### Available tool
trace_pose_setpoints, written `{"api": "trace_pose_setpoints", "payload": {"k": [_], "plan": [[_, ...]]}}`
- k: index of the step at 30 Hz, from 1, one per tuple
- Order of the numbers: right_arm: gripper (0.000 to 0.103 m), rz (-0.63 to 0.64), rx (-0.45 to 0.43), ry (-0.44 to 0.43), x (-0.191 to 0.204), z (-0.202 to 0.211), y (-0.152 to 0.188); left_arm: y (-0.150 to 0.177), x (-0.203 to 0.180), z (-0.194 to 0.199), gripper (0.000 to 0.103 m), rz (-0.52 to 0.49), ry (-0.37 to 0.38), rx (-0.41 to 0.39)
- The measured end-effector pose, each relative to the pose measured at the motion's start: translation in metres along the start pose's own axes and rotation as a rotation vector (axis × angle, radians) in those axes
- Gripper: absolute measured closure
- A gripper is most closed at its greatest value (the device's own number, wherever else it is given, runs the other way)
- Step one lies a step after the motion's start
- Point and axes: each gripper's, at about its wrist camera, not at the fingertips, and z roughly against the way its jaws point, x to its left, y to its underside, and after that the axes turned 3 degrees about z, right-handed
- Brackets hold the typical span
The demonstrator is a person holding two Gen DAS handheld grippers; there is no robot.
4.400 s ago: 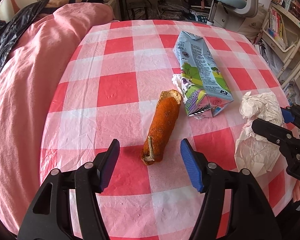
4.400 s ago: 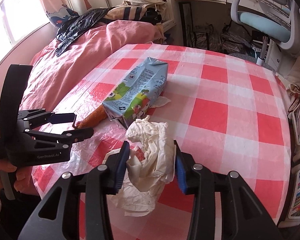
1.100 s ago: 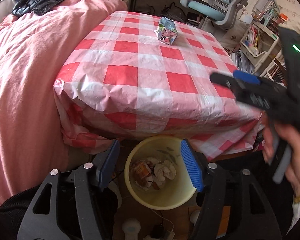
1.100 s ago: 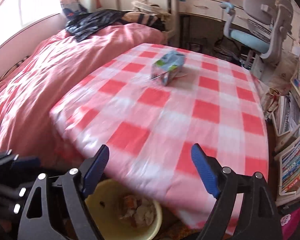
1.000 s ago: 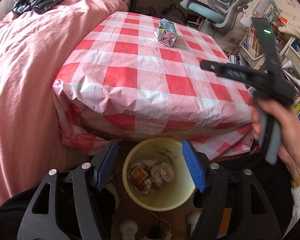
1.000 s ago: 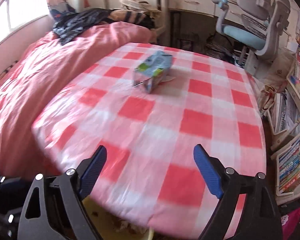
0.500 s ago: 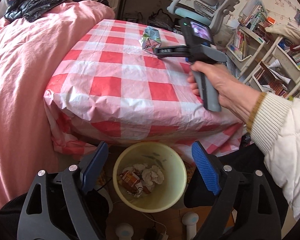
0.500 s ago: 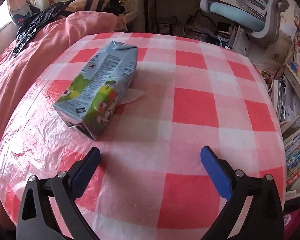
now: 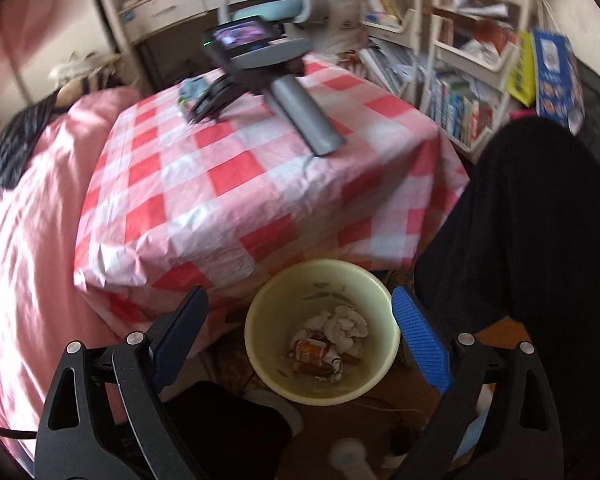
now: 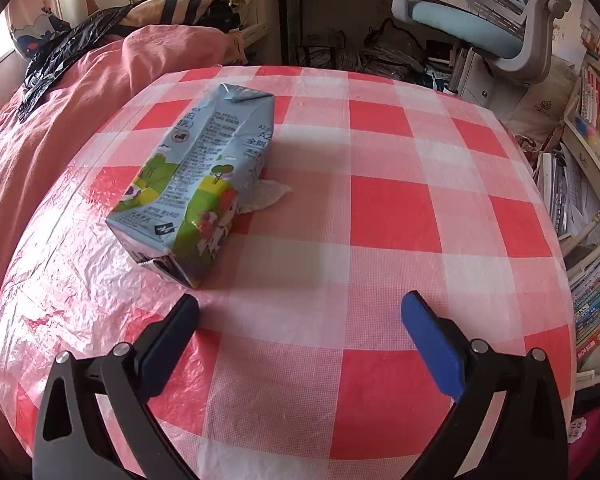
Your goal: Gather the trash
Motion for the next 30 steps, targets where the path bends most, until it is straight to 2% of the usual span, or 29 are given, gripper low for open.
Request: {"api": "trace_pose_setpoints", "payload": {"k": [4,17,30], "plan": [[0.006,0.000,0.000,0.000,0.000,-0.001,-0.001,0.001,-0.010,0.008,0.014,-0.057,-0.011,-0.026],[0.006,0.000,-0.001,0.000,0.000,-0.001,-0.001,0.004,0.006,0.037,0.013,-0.013,0.046,-0.121],[0.006,0.000,-0.002,-0.001,0.000,-0.001,-0.001,0.004,0.014,0.039,0.013,0.013,0.034,-0.129]]}}
